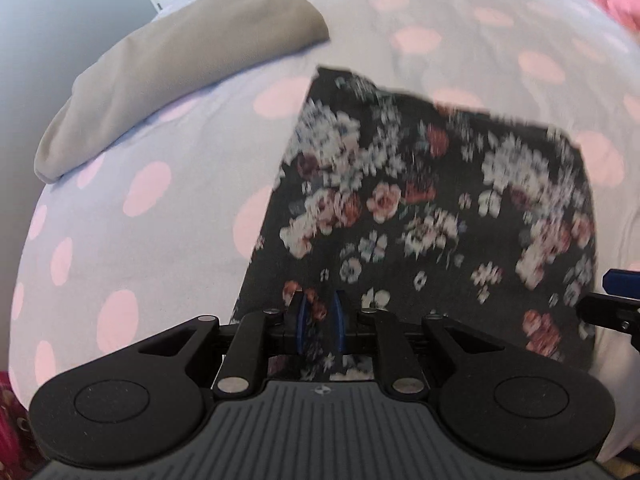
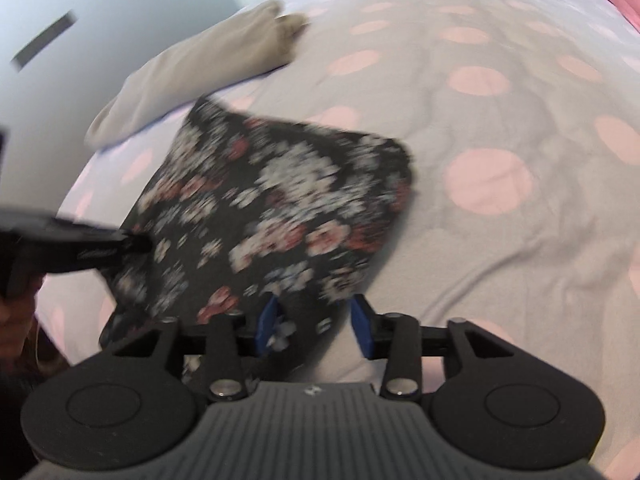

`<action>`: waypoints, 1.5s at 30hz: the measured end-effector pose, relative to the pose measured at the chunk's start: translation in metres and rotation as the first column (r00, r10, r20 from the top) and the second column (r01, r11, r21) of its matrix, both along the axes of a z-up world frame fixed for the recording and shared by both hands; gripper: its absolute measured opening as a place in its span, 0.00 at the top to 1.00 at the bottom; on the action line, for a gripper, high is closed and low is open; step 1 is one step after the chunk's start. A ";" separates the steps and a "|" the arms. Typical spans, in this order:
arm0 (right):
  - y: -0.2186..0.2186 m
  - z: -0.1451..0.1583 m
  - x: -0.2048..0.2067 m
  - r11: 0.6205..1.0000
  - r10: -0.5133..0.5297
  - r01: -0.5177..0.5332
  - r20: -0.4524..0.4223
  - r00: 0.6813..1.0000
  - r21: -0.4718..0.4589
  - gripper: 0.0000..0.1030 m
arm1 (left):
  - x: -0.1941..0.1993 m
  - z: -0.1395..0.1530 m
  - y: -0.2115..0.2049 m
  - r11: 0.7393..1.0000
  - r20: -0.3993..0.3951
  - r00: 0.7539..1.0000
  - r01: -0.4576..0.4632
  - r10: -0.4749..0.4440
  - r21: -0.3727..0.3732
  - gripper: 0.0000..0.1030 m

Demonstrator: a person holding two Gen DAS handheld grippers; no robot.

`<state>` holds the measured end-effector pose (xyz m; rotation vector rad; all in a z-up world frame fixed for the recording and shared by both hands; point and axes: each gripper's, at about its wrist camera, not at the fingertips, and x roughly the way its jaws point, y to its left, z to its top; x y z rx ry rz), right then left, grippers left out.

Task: Fold clothes

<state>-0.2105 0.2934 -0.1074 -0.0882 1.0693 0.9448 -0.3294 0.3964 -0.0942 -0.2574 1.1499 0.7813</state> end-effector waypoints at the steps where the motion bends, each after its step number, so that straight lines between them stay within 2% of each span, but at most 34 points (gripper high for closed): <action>1: -0.002 -0.002 0.005 1.000 -0.021 0.021 -0.028 0.999 0.008 0.48 | -0.001 0.002 0.003 1.000 0.012 1.000 -0.018 0.018 -0.005 0.88; 4: -0.006 -0.012 0.021 0.997 -0.070 0.075 -0.135 0.988 0.033 0.45 | -0.005 0.008 0.011 0.998 0.045 0.997 -0.065 0.066 -0.022 0.87; 8: -0.012 -0.032 0.040 0.990 -0.097 0.123 -0.292 0.951 0.072 0.40 | -0.006 0.007 0.025 0.989 0.061 0.988 -0.137 0.141 -0.060 0.87; 19: 0.003 -0.056 0.065 0.973 -0.083 0.172 -0.458 0.885 0.156 0.38 | -0.002 -0.015 0.046 0.975 0.014 0.983 -0.178 0.182 -0.133 0.82; 21: 0.005 -0.059 0.070 0.970 -0.076 0.177 -0.480 0.874 0.168 0.44 | 0.000 -0.017 0.048 0.974 0.007 0.984 -0.178 0.181 -0.139 0.82; 23: 0.006 -0.063 0.073 0.967 -0.072 0.183 -0.503 0.861 0.175 0.56 | 0.002 -0.019 0.049 0.973 0.000 0.984 -0.178 0.180 -0.143 0.82; 24: 0.005 -0.064 0.074 0.965 -0.074 0.190 -0.512 0.856 0.178 0.58 | 0.002 -0.019 0.049 0.973 -0.004 0.984 -0.179 0.180 -0.145 0.82; 29: -0.002 -0.055 0.074 0.958 -0.077 0.208 -0.520 0.850 0.199 0.81 | 0.003 -0.018 0.047 0.974 -0.017 0.984 -0.176 0.176 -0.141 0.82; 31: -0.005 -0.047 0.074 0.954 -0.073 0.211 -0.522 0.850 0.211 0.84 | 0.003 -0.016 0.046 0.974 -0.017 0.984 -0.178 0.178 -0.140 0.82; 36: -0.019 -0.009 0.072 0.957 -0.048 0.177 -0.481 0.876 0.228 0.85 | 0.002 -0.013 0.038 0.972 0.001 0.988 -0.154 0.157 -0.176 0.82; 39: -0.038 0.012 0.083 0.968 -0.071 0.176 -0.473 0.878 0.181 0.85 | 0.004 -0.012 0.029 0.967 0.024 0.992 -0.119 0.128 -0.223 0.79; 42: -0.059 0.025 0.102 0.977 -0.107 0.181 -0.479 0.871 0.111 0.85 | 0.014 -0.012 0.012 0.963 0.054 0.997 -0.040 0.057 -0.267 0.78; 45: -0.085 0.039 0.121 0.986 -0.132 0.164 -0.420 0.898 0.040 0.85 | 0.028 -0.013 -0.009 0.955 0.077 0.997 0.052 -0.031 -0.293 0.78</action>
